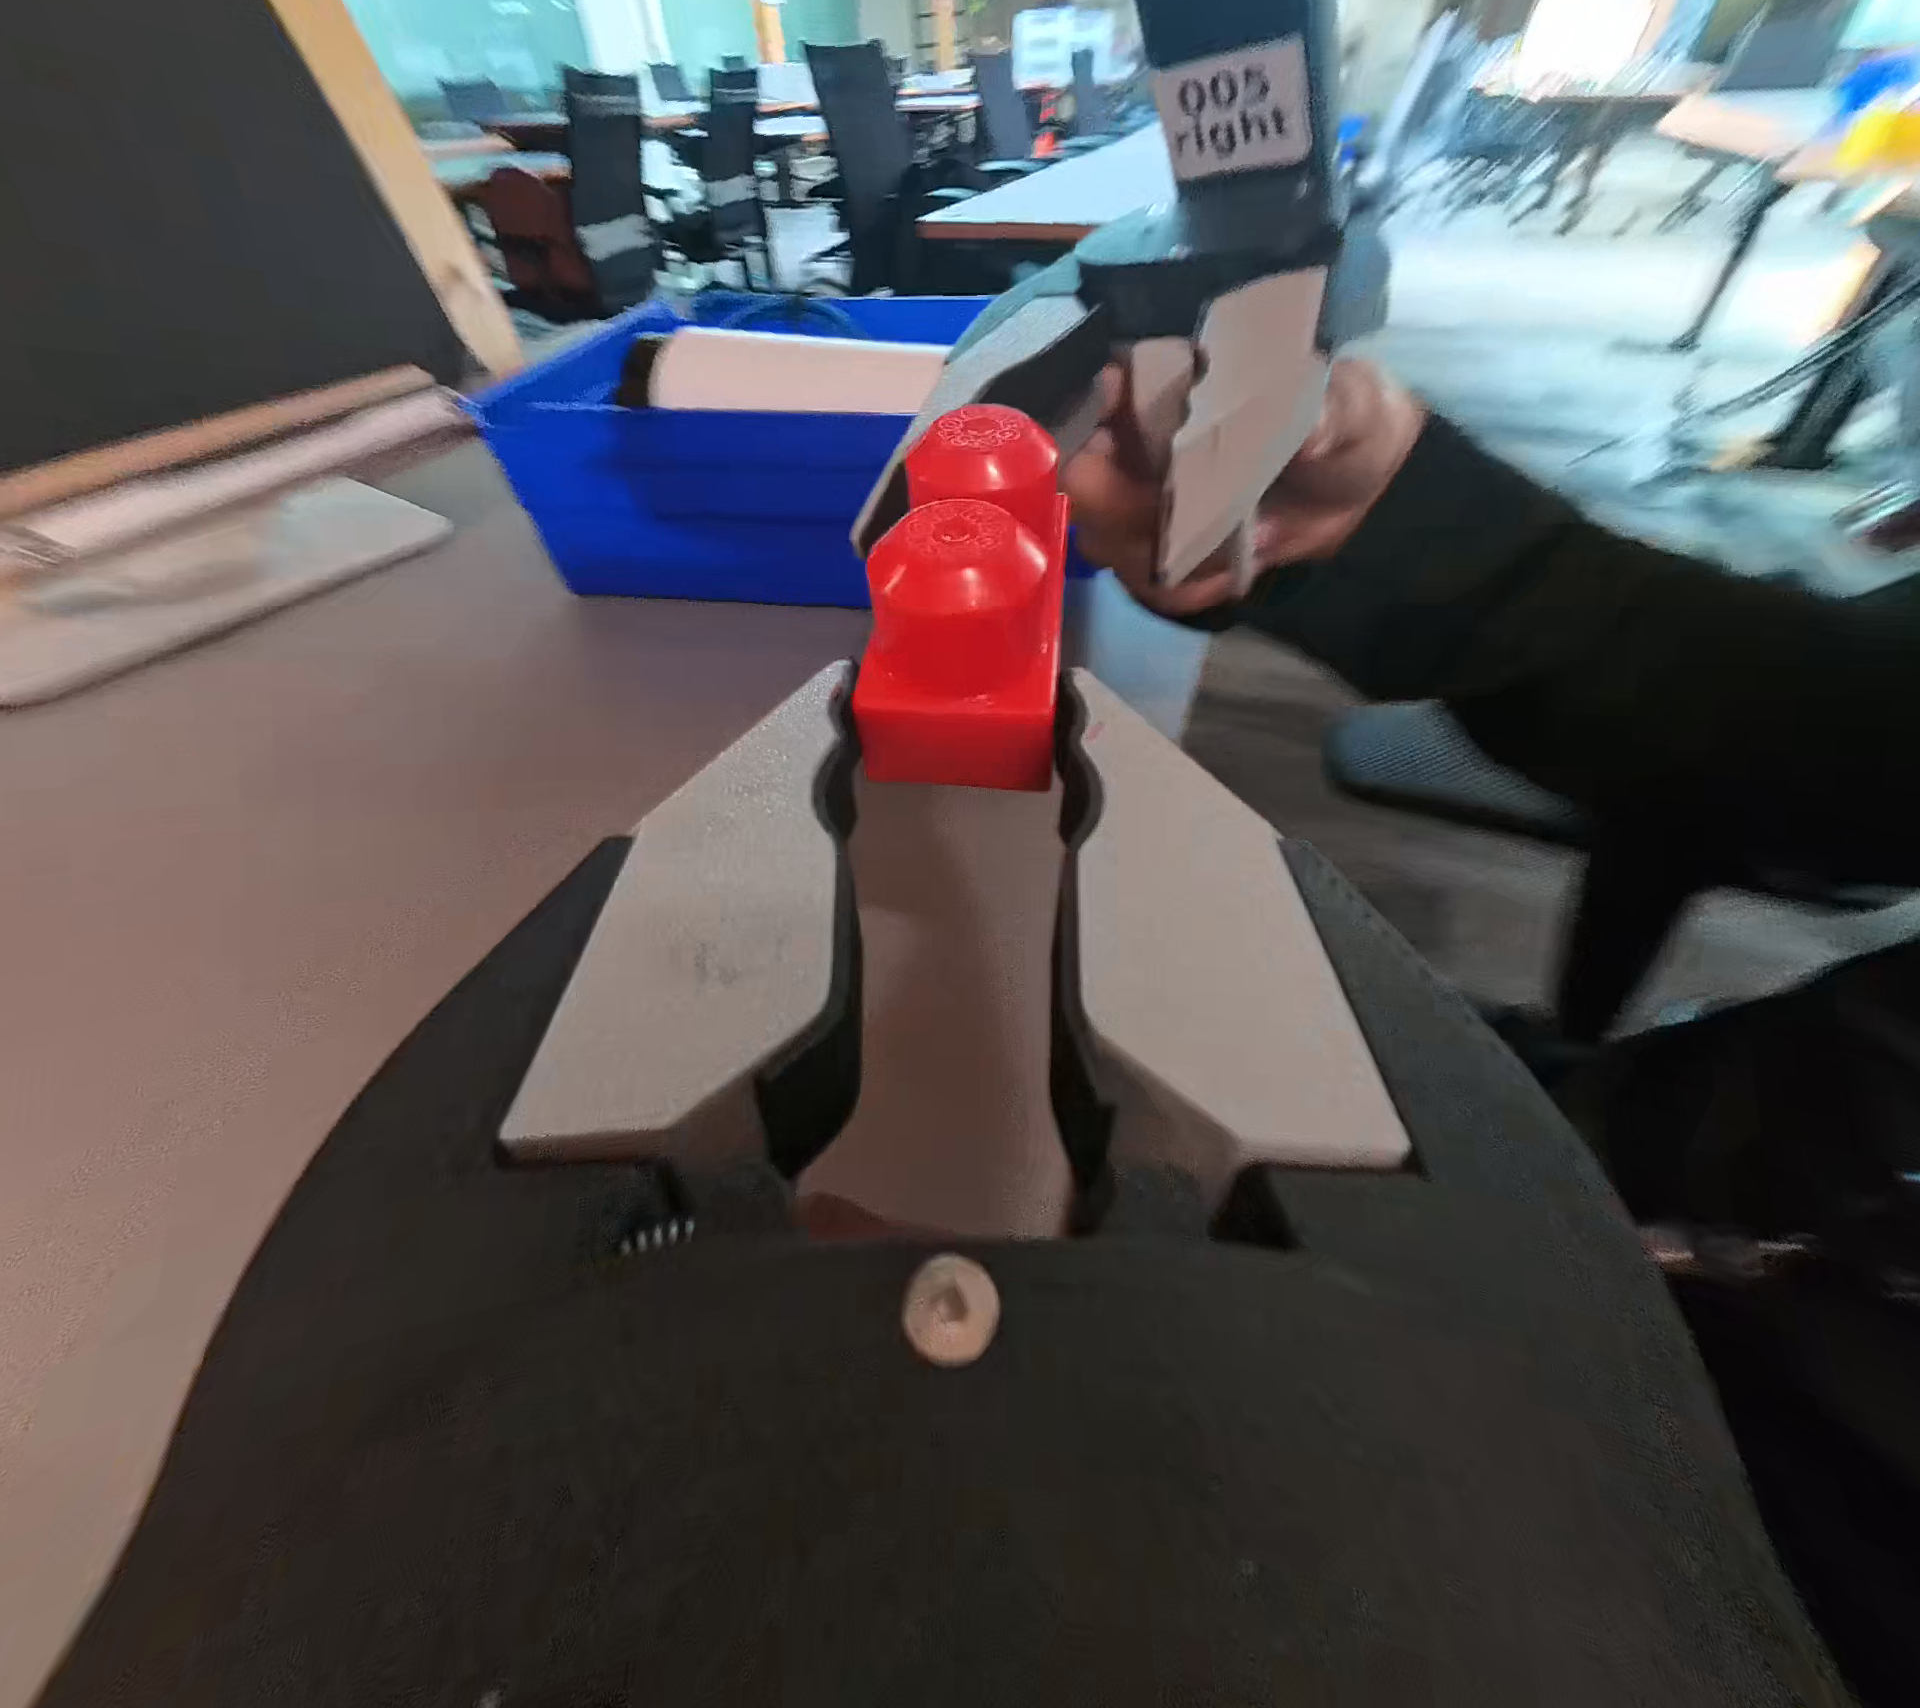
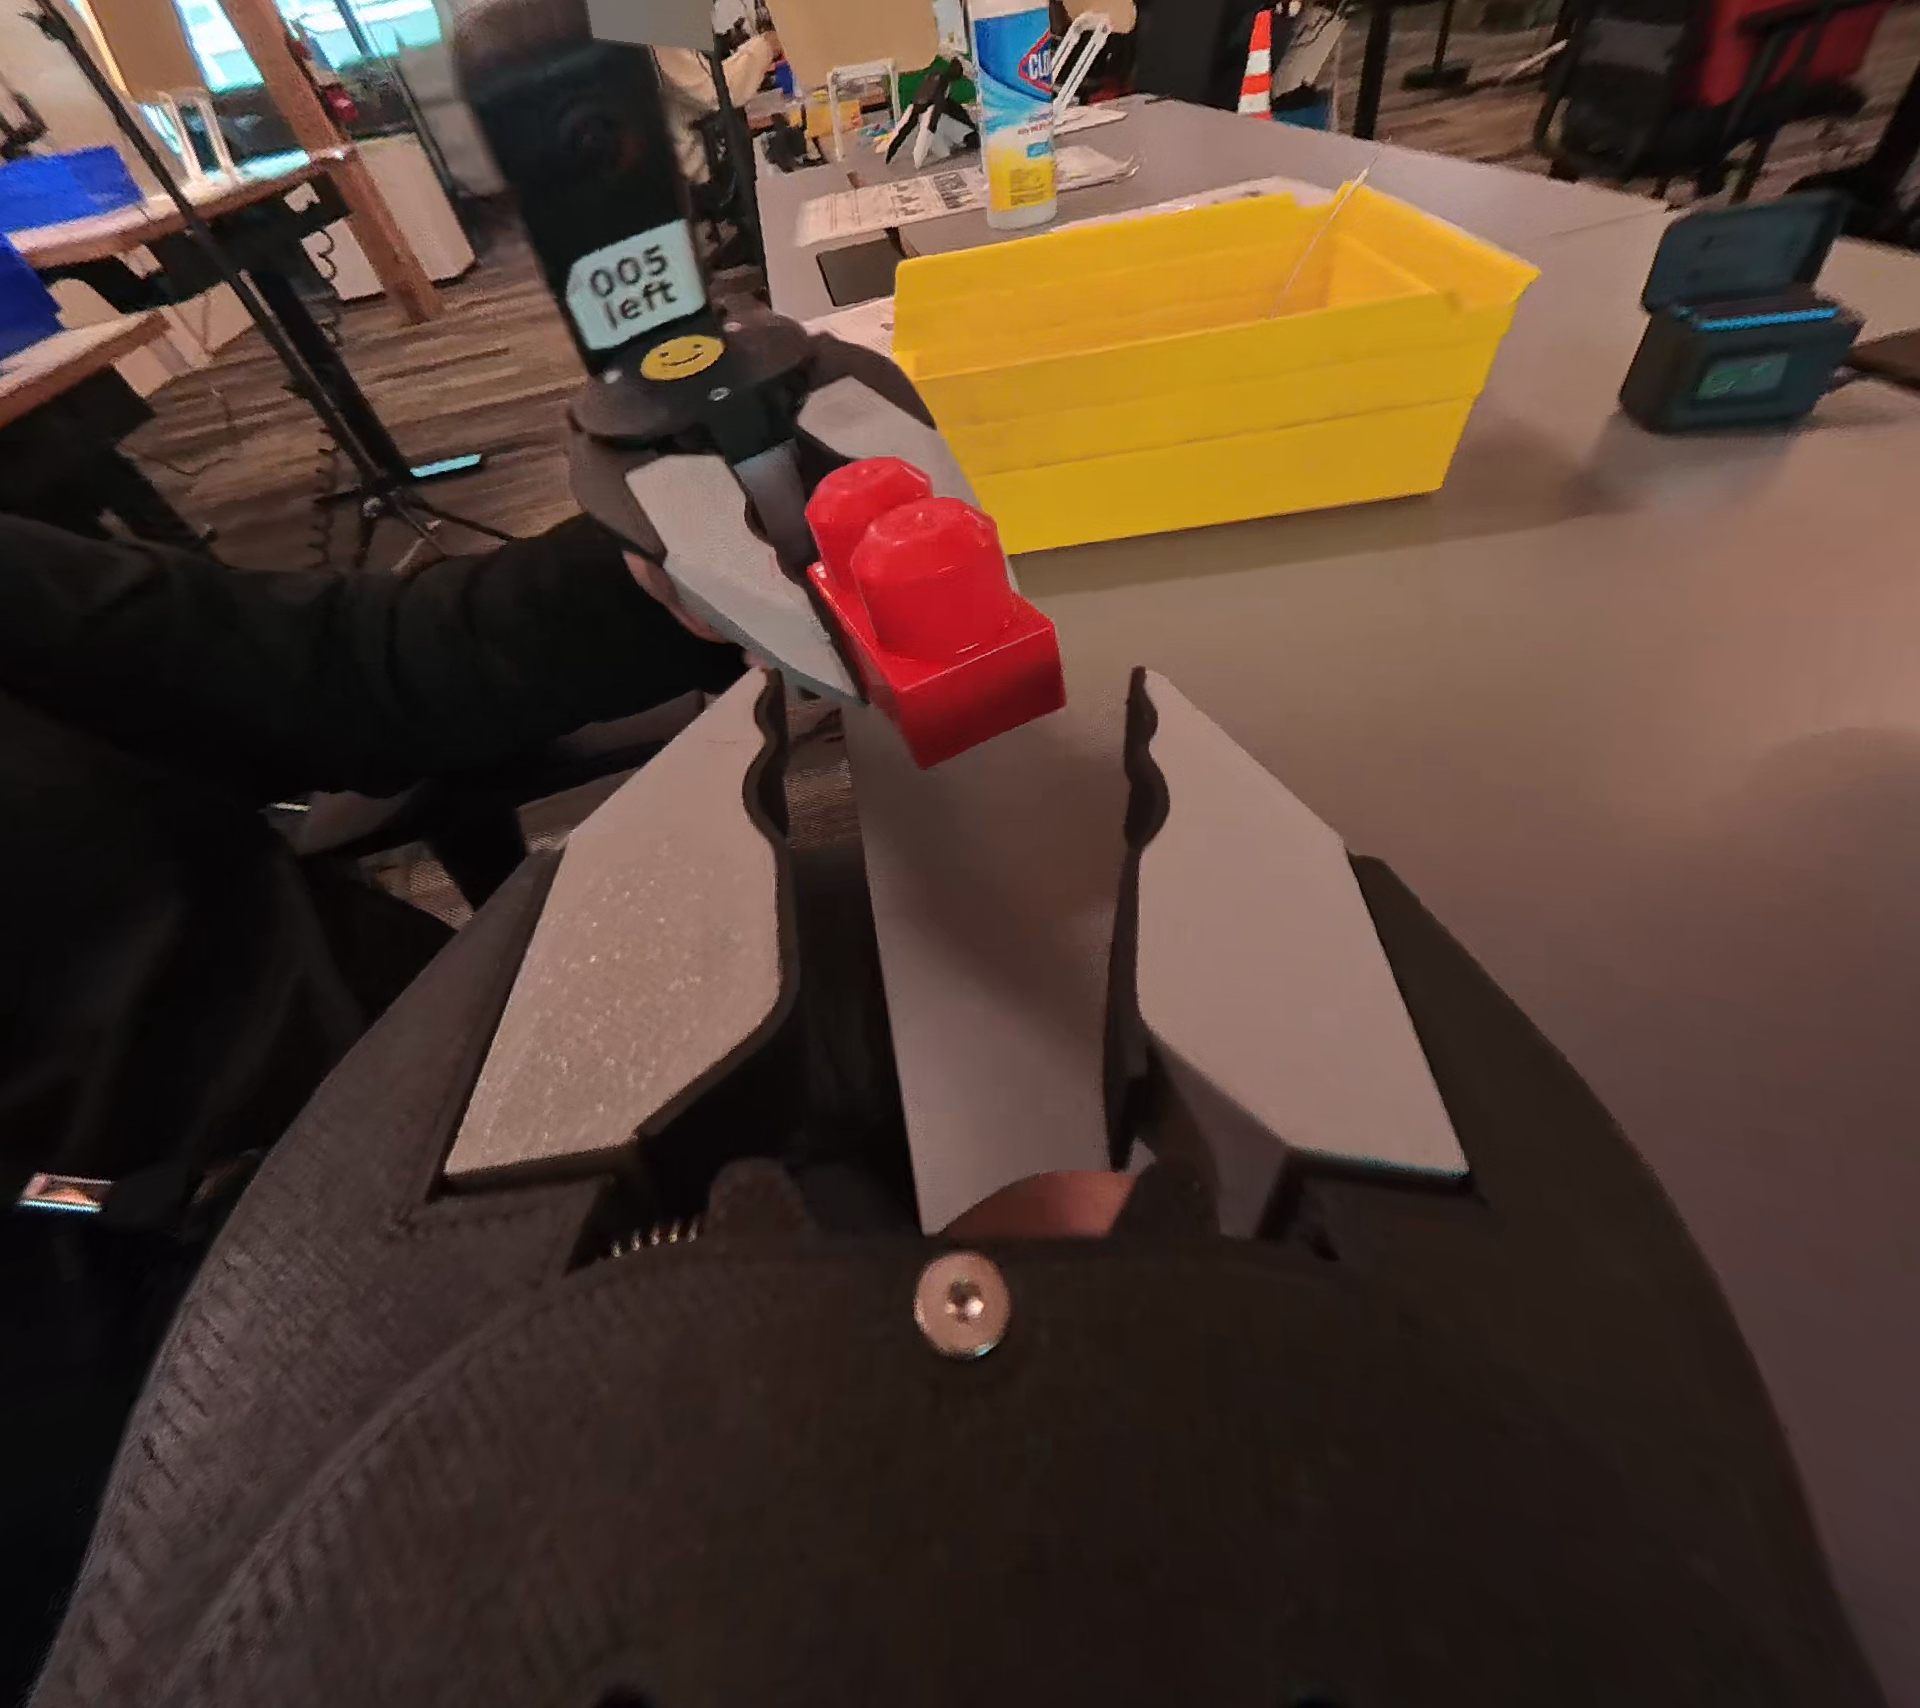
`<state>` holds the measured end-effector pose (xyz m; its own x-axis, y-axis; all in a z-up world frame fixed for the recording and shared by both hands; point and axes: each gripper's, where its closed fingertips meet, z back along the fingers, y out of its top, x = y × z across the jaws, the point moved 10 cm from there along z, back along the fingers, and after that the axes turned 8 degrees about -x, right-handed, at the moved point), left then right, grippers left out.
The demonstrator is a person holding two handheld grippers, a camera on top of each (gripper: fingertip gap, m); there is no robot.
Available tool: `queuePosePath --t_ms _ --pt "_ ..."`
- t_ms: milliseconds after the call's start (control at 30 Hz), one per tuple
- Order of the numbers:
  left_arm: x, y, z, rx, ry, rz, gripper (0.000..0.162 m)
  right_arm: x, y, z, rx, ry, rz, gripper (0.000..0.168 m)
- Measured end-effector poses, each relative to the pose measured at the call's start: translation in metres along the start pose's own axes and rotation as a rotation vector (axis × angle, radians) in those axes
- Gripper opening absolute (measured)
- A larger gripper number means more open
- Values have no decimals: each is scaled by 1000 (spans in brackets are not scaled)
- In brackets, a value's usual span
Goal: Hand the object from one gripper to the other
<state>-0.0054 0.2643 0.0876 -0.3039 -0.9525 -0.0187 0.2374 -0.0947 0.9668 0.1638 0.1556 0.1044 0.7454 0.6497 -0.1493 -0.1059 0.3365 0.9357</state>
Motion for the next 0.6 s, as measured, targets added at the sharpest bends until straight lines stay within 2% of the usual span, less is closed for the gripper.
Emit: queuePosePath --t_ms 133,233,367,500,600 --pt "-6 1 1 49 -214 316 35 -5 0 0 -20 -56 96 66" --pt "-8 -2 0 67 -360 471 35 -10 2 1 10 -77 164 66" --pt "-6 -6 -6 21 -464 567 35 -24 2 4 -27 -169 357 69" --pt "-3 -13 -13 -16 -554 641 35 -35 2 3 -118 -348 565 78" --pt "1 -16 -19 -48 -593 655 35 -43 -4 -3 -165 -390 706 64"
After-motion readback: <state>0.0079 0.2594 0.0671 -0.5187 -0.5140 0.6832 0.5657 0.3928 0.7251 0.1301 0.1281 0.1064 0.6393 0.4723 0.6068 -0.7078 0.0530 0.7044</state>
